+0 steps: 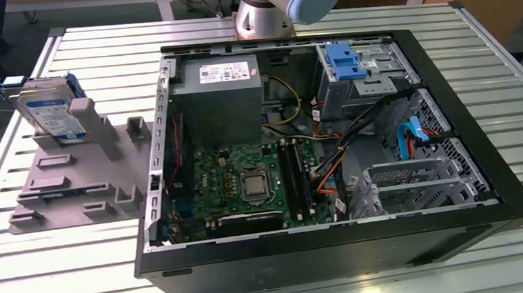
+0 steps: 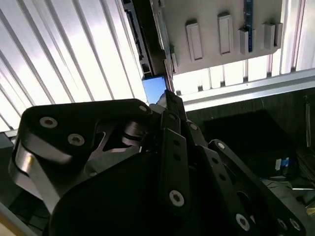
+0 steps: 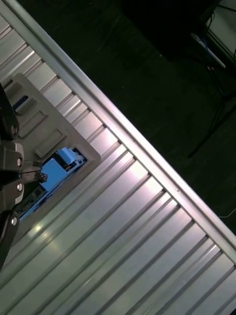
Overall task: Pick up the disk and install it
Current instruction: 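Pick up the disk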
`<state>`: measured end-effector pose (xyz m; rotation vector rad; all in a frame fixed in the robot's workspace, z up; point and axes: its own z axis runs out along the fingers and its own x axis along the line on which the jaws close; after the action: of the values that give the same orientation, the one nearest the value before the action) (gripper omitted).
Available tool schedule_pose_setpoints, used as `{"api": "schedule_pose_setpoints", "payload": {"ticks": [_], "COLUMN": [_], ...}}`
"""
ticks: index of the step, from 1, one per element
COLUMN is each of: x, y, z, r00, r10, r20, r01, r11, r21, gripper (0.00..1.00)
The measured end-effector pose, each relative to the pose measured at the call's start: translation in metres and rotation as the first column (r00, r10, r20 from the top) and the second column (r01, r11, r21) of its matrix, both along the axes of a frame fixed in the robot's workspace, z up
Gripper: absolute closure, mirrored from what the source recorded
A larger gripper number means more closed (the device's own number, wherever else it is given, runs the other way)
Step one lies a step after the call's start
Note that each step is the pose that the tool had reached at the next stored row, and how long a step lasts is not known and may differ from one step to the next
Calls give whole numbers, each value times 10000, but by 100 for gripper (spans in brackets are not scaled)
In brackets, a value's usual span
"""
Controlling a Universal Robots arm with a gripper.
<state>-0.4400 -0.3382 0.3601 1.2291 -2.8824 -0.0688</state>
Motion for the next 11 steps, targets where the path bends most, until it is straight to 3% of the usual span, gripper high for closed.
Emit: {"api": "schedule_pose_setpoints", "payload": {"ticks": [5,11], "x": [0,0], "y": [0,0], "z": [0,-1], "r00": [9984,9932], "r10": [568,1166], "r20": [-1,0], "r01": [-568,-1166], "r11": [9984,9932], "r21": [0,0], "gripper": [89,89]}}
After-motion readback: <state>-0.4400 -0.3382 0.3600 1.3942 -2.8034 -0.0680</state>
